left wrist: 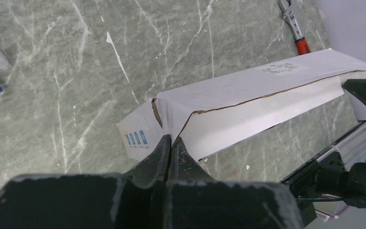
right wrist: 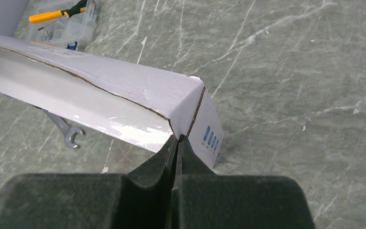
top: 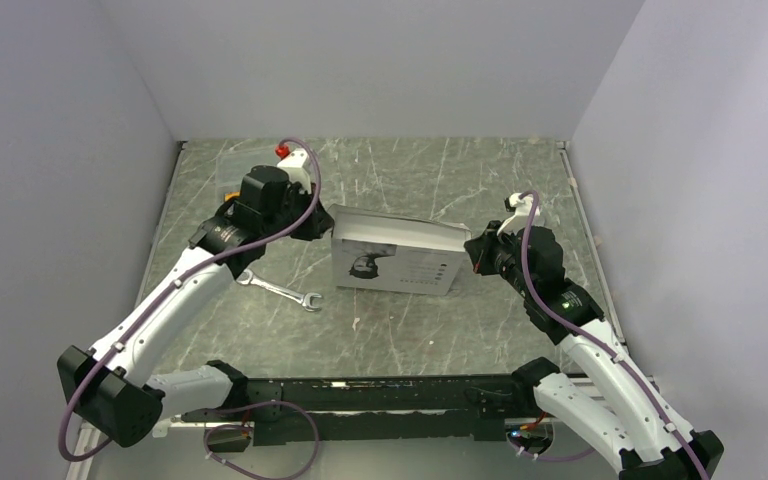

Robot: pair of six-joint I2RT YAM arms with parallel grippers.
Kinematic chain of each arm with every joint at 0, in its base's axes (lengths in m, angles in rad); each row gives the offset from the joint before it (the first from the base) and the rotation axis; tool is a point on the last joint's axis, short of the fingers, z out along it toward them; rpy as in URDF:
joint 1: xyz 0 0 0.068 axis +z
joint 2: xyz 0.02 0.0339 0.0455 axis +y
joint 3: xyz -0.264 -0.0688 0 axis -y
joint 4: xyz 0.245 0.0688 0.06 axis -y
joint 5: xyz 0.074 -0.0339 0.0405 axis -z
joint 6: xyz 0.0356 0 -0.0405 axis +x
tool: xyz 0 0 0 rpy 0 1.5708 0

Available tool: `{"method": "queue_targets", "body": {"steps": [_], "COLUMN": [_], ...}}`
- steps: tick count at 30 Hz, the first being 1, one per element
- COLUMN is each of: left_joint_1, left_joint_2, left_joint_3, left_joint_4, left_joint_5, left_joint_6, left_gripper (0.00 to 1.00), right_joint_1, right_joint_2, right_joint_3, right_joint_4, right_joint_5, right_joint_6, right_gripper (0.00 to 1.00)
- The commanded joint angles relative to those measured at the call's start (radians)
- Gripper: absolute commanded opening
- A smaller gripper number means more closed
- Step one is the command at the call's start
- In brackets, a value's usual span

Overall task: Sort the hair-cutting tools
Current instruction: Close the storage box at the center of the board.

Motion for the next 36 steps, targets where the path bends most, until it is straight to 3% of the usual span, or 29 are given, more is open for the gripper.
{"method": "queue_targets", "body": {"steps": [1,15,26,36], "left_joint_1": [0.028,0.082,0.040,-0.032], "left_joint_2": [-0.008,-0.013,-0.082,-0.093], "left_joint_3": [0.054,-0.017,-0.139,-0.229], "left_joint_4": [0.072,0.121,0.159,0.228], "left_joint_5": [0.129,0.191,-0.039,-0.100], "left_joint_6": [-0.070,-0.088,-0.004,-0.016], "left_gripper": [0.00,0.00,0.00,0.00], "right_joint_1": [0.005,0.004,0.005,0.006], "right_joint_2": [0.008,0.006,0.007,0.015], "right_joint_3": [-0.026,-0.027,-0.010,0.006], "right_joint_4": [-0.074,-0.074,-0.075,-0.069], "right_joint_5": [-0.011,-0.012,-0.027,-0.038], "right_joint_6": [-0.007,-0.009,-0.002,0.018], "right_gripper": [0.00,0.00,0.00,0.00]}}
